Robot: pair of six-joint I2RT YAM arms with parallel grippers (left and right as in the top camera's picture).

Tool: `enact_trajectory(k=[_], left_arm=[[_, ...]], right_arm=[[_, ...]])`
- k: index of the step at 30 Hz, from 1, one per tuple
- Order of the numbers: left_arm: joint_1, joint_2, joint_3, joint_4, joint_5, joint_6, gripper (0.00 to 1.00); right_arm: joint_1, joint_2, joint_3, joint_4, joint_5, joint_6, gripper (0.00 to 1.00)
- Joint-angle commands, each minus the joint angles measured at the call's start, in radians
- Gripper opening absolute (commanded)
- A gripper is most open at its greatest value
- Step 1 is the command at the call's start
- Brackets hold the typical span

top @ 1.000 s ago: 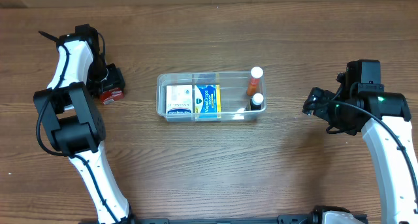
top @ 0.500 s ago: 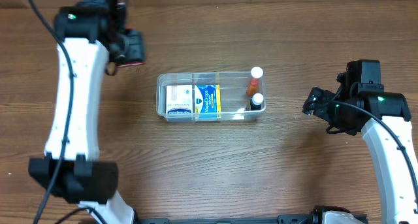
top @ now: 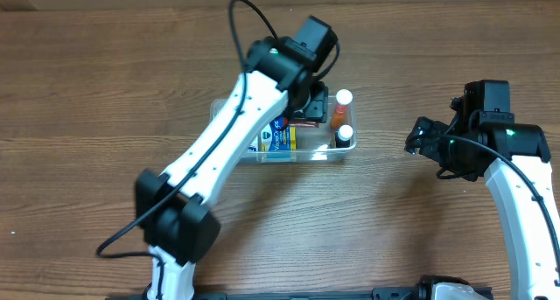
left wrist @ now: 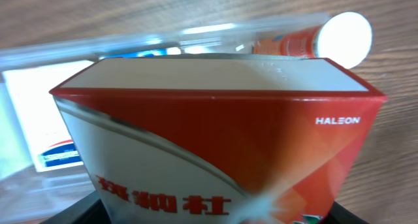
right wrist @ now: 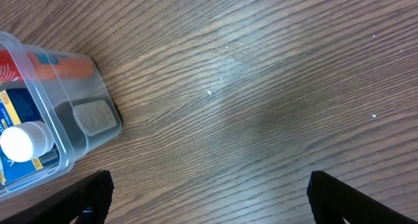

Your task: Pack container

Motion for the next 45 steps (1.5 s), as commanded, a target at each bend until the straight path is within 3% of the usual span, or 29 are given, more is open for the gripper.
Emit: enact_trajectory(k=[1,7,13,19,22,24,28,31,36,39,43,45], left_arm=[[-0.019,0.09,0.006,0.019,0.076,-0.043,0.68],[-0.019,0.163,0.006,0.019,0.081,-0.064,0.73],[-0.019,0.163,0.006,0.027,0.081,-0.063,0.88],[-0.019,0.163,0.006,0.027,0.08,-0.063,0.88],[-0.019,0.161,0.009,0.023,0.079,-0.044,0.82],[-0.018,0.15,0.026,0.006,0.048,-0.027,0.83],[0.002,0.071,0.098,-0.084,-0.162,0.001,0.92],[0.052,-0.041,0.107,-0.098,-0.265,0.034,1.0],[0.222,-0.227,0.107,-0.081,-0.332,0.078,1.0],[0.354,-0.276,0.107,-0.07,-0.331,0.131,1.0],[0.504,-0.279,0.08,0.037,-0.227,0.266,1.0],[0.578,-0.275,0.046,0.104,-0.135,0.27,1.0]], right_arm=[[-0.003,0.001,0.008,0.005,-0.009,-0.01,0.98],[-0.003,0.001,0.008,0.005,-0.009,-0.01,0.98],[-0.003,0.001,0.008,0.002,-0.009,-0.01,0.98],[-0.003,0.001,0.008,0.002,-0.009,-0.01,0.98],[-0.003,0.001,0.008,0.002,-0.009,-0.01,0.98],[-0.003,0.001,0.008,0.002,-0.009,-0.01,0.98],[-0.003,0.001,0.01,0.015,-0.008,-0.01,0.96],[0.0,-0.002,0.075,0.008,-0.008,-0.02,0.97],[0.089,0.005,0.306,0.045,0.086,-0.097,1.0],[0.138,0.008,0.344,0.161,0.09,-0.132,1.0],[0.154,0.039,0.344,0.295,0.094,-0.191,1.0],[0.154,0.088,0.344,0.327,0.111,-0.213,1.0]])
